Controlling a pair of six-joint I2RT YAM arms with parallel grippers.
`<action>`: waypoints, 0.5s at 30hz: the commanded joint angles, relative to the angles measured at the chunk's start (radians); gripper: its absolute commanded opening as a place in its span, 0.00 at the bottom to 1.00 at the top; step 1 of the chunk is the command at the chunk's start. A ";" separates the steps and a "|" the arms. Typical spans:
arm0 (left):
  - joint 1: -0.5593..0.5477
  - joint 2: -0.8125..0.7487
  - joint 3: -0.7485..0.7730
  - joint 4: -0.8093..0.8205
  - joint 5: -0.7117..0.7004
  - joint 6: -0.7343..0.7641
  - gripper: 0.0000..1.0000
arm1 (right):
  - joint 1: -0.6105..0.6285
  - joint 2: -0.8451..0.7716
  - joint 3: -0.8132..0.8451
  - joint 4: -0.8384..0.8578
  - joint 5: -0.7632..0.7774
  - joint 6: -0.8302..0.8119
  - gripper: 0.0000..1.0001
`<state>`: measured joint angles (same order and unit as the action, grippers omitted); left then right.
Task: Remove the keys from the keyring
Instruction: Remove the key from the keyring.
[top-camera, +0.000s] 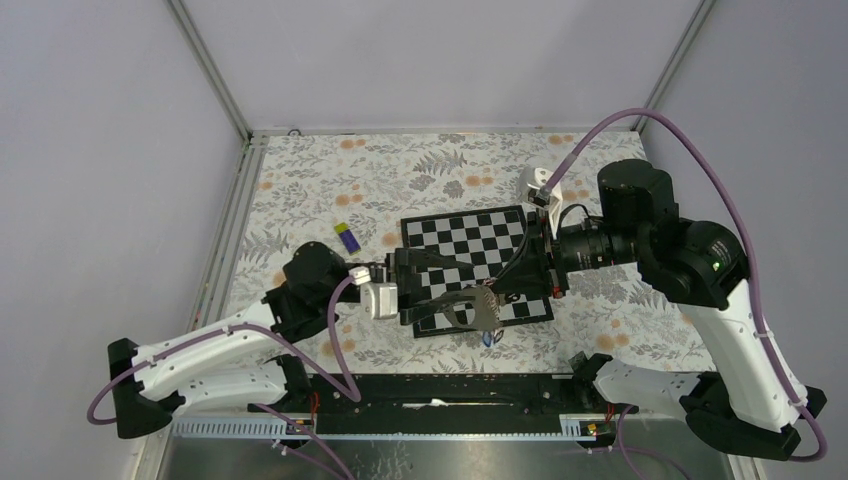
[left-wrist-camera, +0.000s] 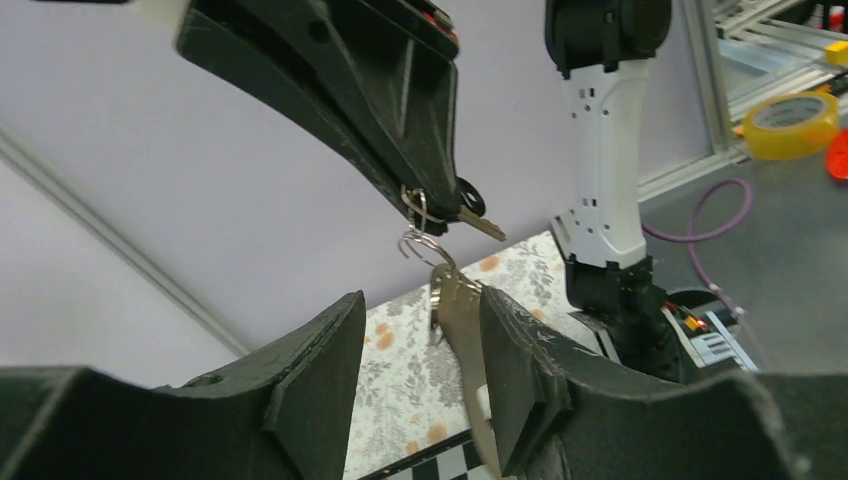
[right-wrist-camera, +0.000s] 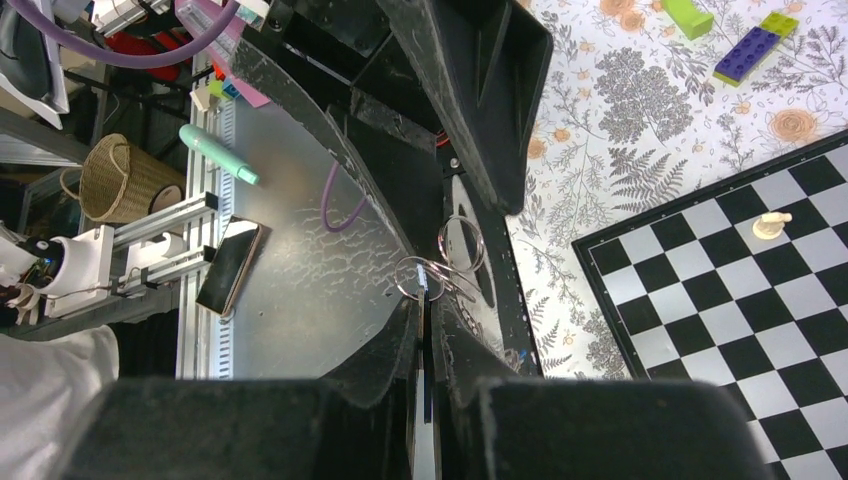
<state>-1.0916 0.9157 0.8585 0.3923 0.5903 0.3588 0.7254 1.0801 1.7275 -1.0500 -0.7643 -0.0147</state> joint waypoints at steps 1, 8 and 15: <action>0.004 0.036 0.070 -0.016 0.106 -0.005 0.51 | -0.003 -0.006 -0.003 0.025 -0.027 -0.014 0.00; 0.004 0.045 0.086 -0.060 0.176 -0.047 0.48 | -0.001 -0.016 -0.008 0.023 0.017 -0.021 0.00; 0.004 0.023 0.081 -0.058 0.224 -0.093 0.47 | -0.002 -0.020 -0.026 0.025 0.070 -0.025 0.00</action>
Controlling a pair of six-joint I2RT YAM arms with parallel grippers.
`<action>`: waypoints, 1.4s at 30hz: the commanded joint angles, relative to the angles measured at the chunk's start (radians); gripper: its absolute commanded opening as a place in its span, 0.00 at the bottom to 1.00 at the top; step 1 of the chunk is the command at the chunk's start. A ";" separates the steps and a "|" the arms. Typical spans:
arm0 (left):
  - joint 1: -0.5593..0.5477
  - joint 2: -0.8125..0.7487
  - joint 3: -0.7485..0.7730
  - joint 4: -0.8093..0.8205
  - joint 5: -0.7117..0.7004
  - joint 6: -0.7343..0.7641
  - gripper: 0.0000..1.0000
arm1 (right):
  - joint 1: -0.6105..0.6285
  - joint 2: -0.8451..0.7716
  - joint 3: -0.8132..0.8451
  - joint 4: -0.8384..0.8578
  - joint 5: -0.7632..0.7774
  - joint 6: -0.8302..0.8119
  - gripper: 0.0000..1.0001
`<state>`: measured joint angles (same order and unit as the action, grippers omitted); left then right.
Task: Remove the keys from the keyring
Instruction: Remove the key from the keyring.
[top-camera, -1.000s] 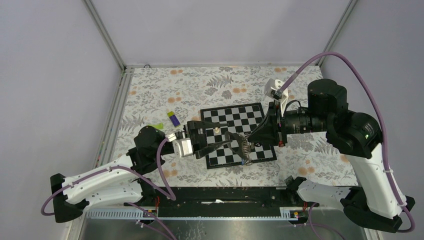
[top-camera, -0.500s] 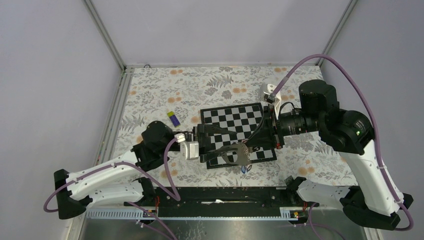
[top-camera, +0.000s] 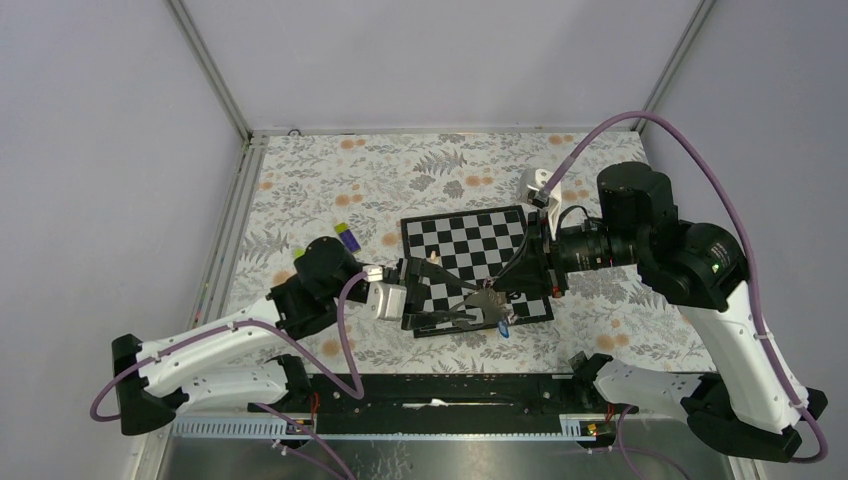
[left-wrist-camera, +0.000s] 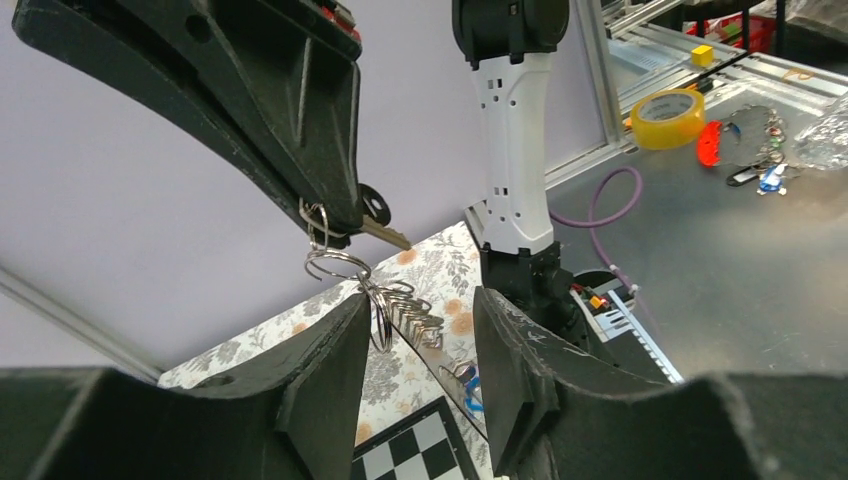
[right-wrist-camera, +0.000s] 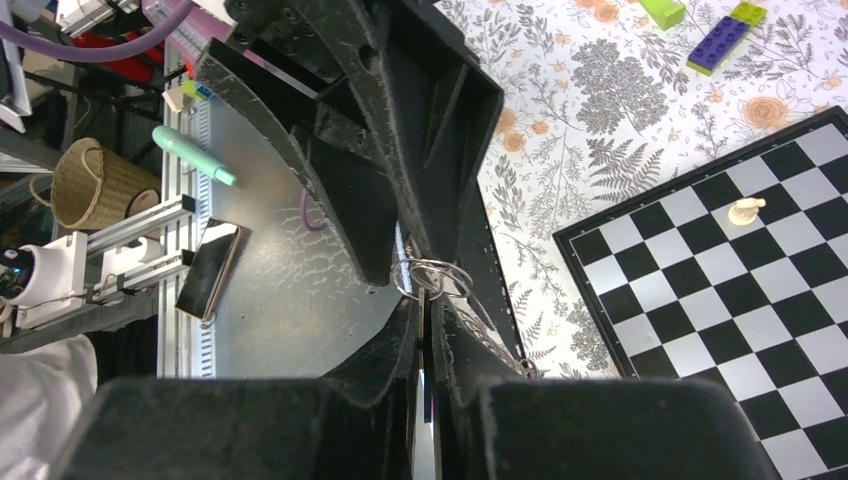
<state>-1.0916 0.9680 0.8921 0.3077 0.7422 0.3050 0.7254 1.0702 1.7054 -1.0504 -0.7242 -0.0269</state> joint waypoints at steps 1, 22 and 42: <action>0.004 -0.030 0.045 0.027 0.078 -0.044 0.46 | -0.003 -0.012 -0.006 0.027 0.032 -0.013 0.00; 0.004 -0.073 0.088 -0.040 0.089 -0.017 0.50 | -0.002 -0.034 -0.029 0.038 0.021 -0.031 0.00; 0.005 0.000 0.139 -0.038 -0.016 0.035 0.47 | -0.003 -0.012 -0.055 -0.025 -0.175 -0.054 0.00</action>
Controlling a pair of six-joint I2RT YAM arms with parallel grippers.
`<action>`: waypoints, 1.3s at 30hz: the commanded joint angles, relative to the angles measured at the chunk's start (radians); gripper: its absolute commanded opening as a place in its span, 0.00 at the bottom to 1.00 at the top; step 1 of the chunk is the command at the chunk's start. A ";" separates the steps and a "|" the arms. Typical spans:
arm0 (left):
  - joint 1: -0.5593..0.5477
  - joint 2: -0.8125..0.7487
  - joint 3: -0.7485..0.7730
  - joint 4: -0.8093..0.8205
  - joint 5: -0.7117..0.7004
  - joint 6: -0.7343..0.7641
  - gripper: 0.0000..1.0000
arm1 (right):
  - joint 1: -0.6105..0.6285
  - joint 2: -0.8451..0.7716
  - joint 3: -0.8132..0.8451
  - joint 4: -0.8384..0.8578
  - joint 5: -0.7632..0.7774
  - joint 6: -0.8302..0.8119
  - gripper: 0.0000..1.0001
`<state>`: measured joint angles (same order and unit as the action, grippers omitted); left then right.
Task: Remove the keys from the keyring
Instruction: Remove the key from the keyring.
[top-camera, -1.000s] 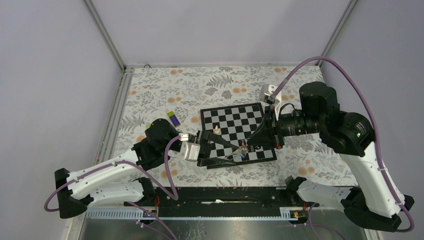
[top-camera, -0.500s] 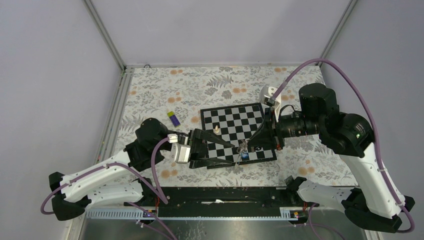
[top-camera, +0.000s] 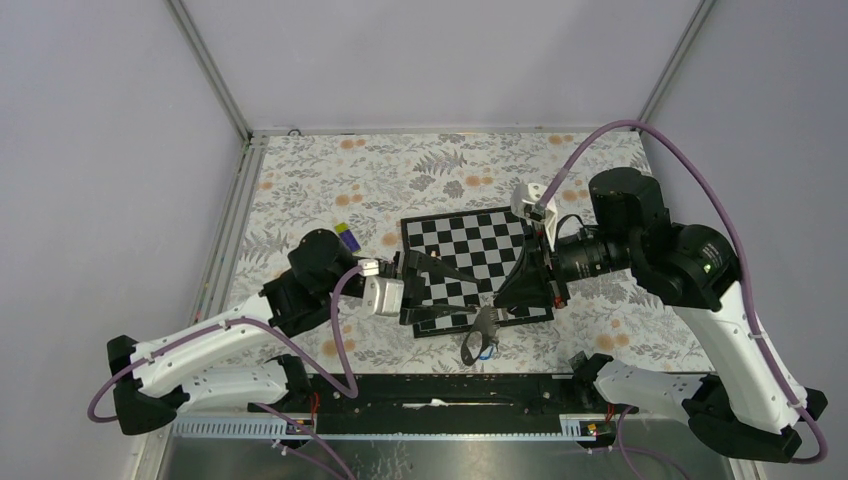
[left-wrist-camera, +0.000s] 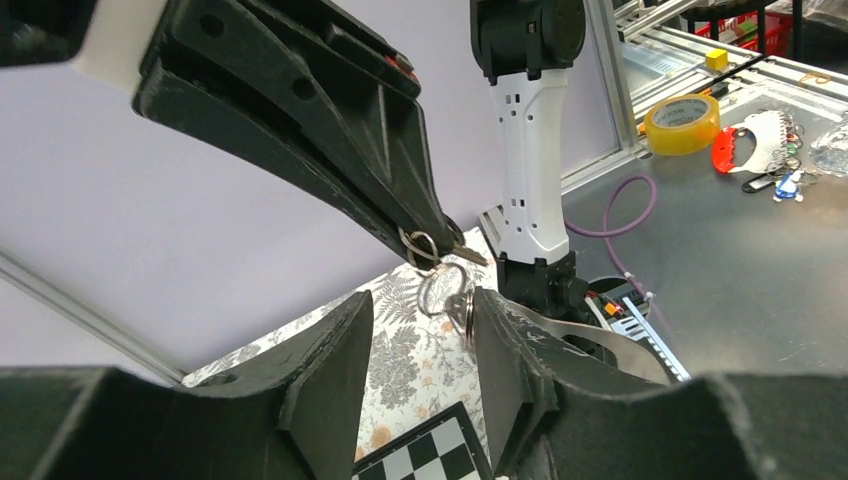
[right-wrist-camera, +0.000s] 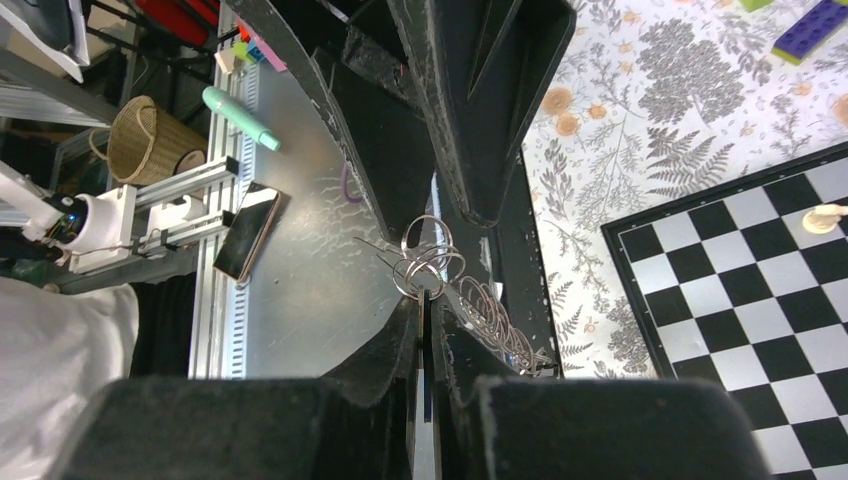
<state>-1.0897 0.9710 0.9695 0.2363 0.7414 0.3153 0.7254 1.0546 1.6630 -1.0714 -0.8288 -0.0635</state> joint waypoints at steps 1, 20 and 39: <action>0.004 -0.003 0.066 0.027 -0.016 0.031 0.47 | -0.002 0.004 -0.014 -0.003 -0.074 -0.017 0.00; 0.004 0.025 0.078 0.020 0.014 0.027 0.46 | -0.002 0.002 -0.011 0.004 -0.101 -0.012 0.02; 0.004 0.075 0.110 -0.018 0.113 0.013 0.34 | -0.003 -0.002 -0.020 0.009 -0.101 -0.013 0.03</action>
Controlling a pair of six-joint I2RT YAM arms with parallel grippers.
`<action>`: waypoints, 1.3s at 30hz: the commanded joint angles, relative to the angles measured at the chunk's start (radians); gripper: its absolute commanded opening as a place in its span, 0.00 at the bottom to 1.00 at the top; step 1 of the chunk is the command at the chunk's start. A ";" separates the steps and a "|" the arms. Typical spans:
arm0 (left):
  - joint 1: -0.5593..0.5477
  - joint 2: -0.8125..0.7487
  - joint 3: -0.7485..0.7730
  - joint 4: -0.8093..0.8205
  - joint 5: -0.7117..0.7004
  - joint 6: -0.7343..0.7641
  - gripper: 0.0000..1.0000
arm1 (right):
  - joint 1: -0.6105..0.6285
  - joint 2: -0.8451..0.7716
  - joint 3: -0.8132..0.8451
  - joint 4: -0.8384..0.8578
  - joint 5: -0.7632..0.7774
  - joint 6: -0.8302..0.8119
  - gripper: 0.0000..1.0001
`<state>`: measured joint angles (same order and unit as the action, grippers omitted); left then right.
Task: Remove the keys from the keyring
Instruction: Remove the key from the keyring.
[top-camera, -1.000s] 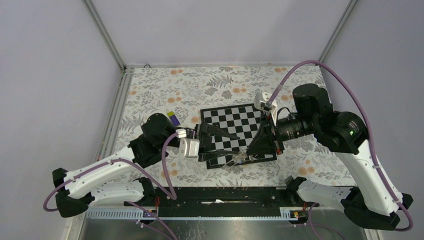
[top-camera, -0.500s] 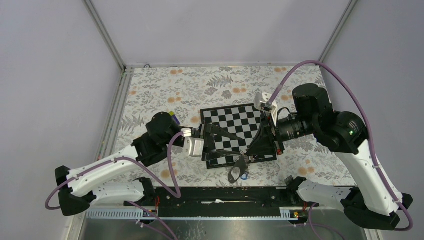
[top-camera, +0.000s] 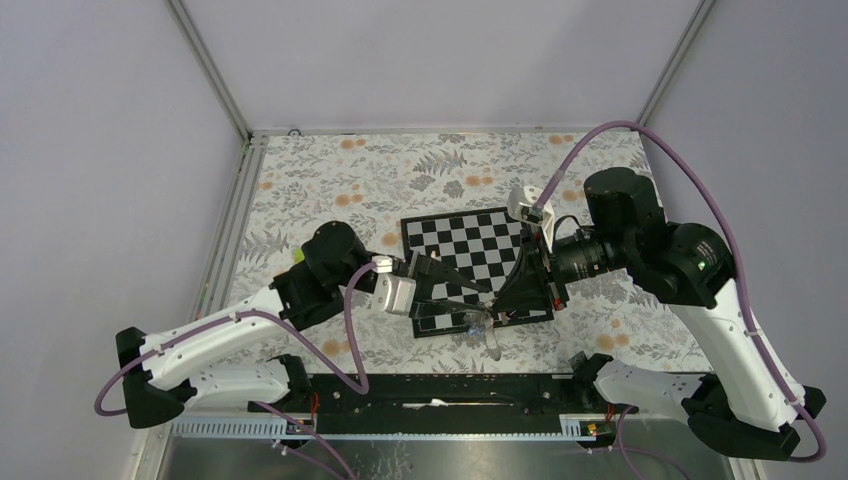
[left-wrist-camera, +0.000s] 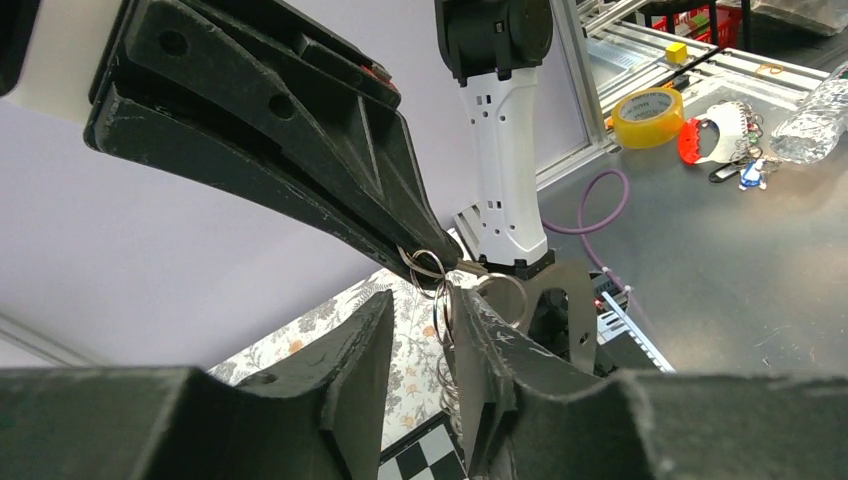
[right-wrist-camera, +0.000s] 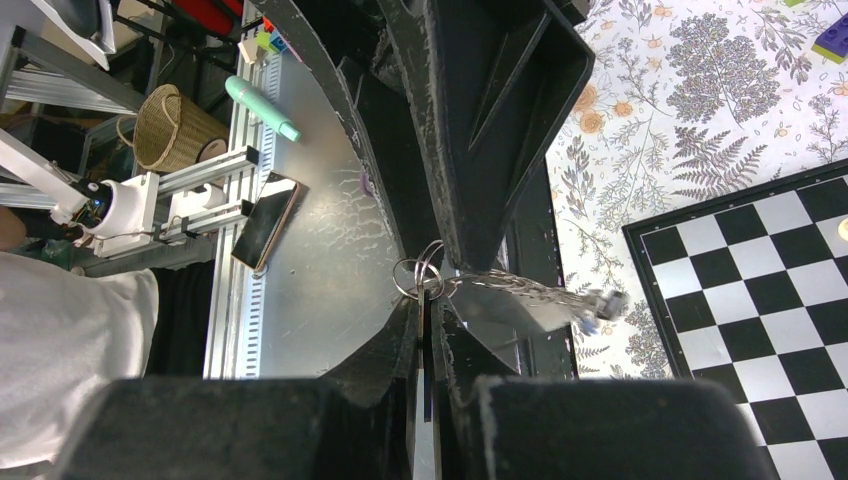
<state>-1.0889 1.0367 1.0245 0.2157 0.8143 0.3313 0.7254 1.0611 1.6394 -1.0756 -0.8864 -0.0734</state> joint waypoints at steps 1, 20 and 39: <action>0.003 0.010 0.055 0.001 0.043 -0.003 0.32 | -0.003 -0.008 0.003 0.013 -0.043 -0.003 0.03; 0.004 -0.007 0.059 -0.041 -0.014 0.008 0.02 | 0.000 -0.057 -0.019 0.041 0.007 -0.007 0.02; 0.013 -0.049 0.034 -0.011 -0.072 0.005 0.00 | -0.003 -0.091 -0.049 0.057 0.036 -0.004 0.02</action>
<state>-1.0885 1.0248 1.0416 0.1589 0.7704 0.3328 0.7254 0.9916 1.5955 -1.0344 -0.8371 -0.0746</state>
